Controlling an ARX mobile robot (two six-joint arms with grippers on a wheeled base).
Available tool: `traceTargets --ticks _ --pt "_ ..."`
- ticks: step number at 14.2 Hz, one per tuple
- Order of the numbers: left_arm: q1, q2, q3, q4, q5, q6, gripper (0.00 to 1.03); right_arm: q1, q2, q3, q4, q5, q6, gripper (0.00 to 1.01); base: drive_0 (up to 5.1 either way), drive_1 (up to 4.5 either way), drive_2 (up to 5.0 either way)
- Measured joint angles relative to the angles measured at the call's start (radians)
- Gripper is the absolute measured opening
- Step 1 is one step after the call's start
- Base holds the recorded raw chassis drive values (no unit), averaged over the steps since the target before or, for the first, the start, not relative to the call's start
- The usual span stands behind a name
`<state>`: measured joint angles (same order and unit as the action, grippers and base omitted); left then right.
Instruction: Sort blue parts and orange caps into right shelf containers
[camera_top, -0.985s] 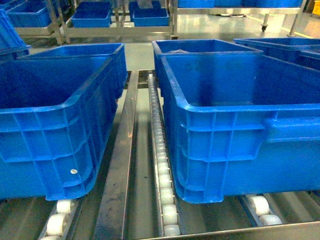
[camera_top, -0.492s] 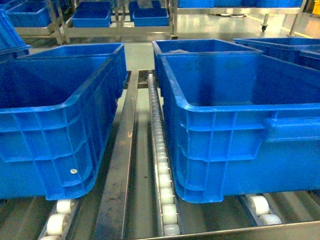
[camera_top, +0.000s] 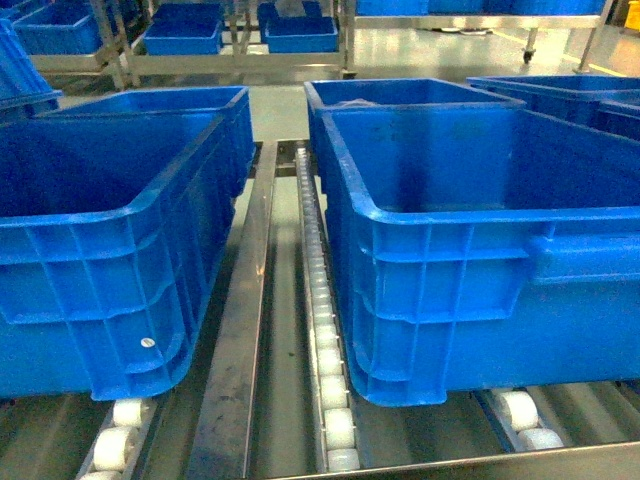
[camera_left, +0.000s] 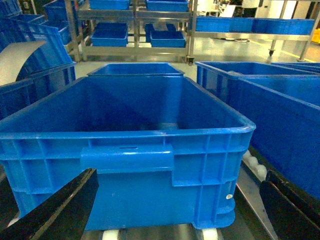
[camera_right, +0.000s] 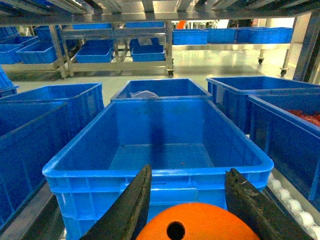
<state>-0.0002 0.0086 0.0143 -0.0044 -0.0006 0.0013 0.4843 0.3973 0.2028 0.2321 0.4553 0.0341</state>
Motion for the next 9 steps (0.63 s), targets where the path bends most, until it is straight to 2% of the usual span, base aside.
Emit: traceTargets --ticks 8,9 --pt "0.000 0.000 0.000 0.000 0.000 0.000 0.98 0.000 0.000 0.000 0.000 0.000 0.000 0.40 0.0 0.00 0.0" --pt "0.000 0.000 0.000 0.000 0.000 0.000 0.98 0.000 0.010 0.049 -0.174 -0.015 -0.011 0.40 0.0 0.00 0.0"
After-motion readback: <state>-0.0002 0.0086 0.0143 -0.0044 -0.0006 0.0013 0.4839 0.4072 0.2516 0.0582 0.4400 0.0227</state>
